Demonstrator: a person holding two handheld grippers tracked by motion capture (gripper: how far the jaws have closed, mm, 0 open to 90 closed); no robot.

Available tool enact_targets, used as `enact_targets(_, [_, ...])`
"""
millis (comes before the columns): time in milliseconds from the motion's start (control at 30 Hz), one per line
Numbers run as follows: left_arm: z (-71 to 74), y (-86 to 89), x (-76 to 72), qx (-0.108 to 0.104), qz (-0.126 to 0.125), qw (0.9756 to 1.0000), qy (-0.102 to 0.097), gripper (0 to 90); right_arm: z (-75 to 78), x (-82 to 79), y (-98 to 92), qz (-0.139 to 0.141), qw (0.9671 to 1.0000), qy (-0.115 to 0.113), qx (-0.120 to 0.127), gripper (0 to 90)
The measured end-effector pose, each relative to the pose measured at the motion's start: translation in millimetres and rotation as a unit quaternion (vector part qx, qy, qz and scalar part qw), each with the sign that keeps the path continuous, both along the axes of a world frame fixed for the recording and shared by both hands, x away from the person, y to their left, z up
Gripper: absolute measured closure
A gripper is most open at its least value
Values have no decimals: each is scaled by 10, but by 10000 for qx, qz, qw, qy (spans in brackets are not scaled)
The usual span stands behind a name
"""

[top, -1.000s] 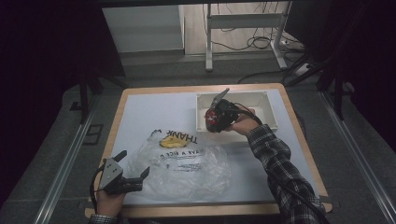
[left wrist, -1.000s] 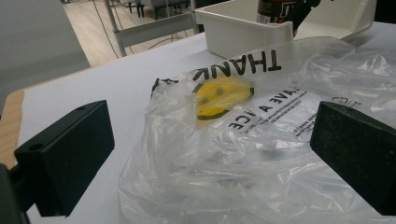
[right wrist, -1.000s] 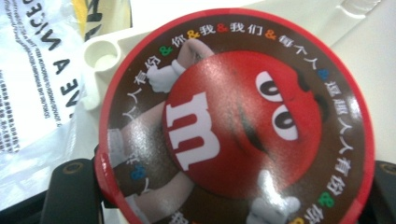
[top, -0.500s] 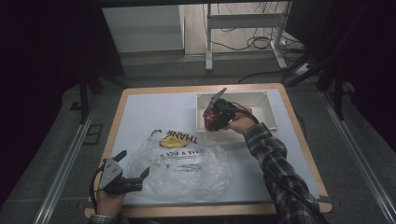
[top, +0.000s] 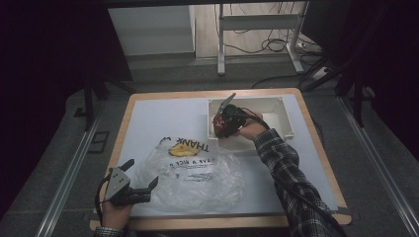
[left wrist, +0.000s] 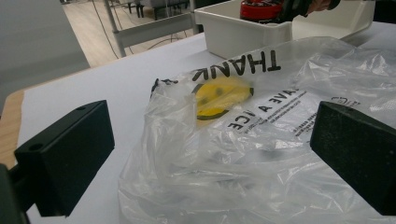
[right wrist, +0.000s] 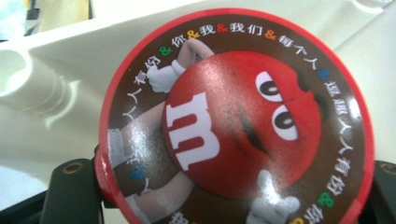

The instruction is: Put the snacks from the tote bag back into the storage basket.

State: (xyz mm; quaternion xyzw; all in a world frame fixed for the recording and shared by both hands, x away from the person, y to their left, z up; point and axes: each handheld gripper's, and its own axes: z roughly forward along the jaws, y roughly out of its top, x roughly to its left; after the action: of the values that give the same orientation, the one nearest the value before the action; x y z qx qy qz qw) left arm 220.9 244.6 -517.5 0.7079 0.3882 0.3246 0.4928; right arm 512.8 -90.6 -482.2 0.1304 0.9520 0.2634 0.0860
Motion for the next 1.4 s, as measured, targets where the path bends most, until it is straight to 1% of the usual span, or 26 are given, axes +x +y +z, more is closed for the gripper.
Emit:
enact_targets(167, [0,-1,0,4,-5,10000,-2,0,-31,27,7,-27,10000,5,-7,256])
enact_targets(333, [0,0,0,3,-5,10000,1,0,-74,62,23,31,10000,9,-5,256])
enact_targets(633, [1,0,-1,-2,-7,10000,-6,0,-120,97,56,27,10000,7,-13,256])
enact_targets(967, [1,-1,0,-1,-11,10000,-2,0,-180,150,58,-45,10000,35,-36,255])
enact_targets(1233, [1,-3,-1,6,-12,10000,-2,0,-203,187,43,18,9999,93,37,255])
enact_targets(1400, [1,-4,-1,12,-19,10000,0,0,-218,218,27,86,9998,145,130,254])
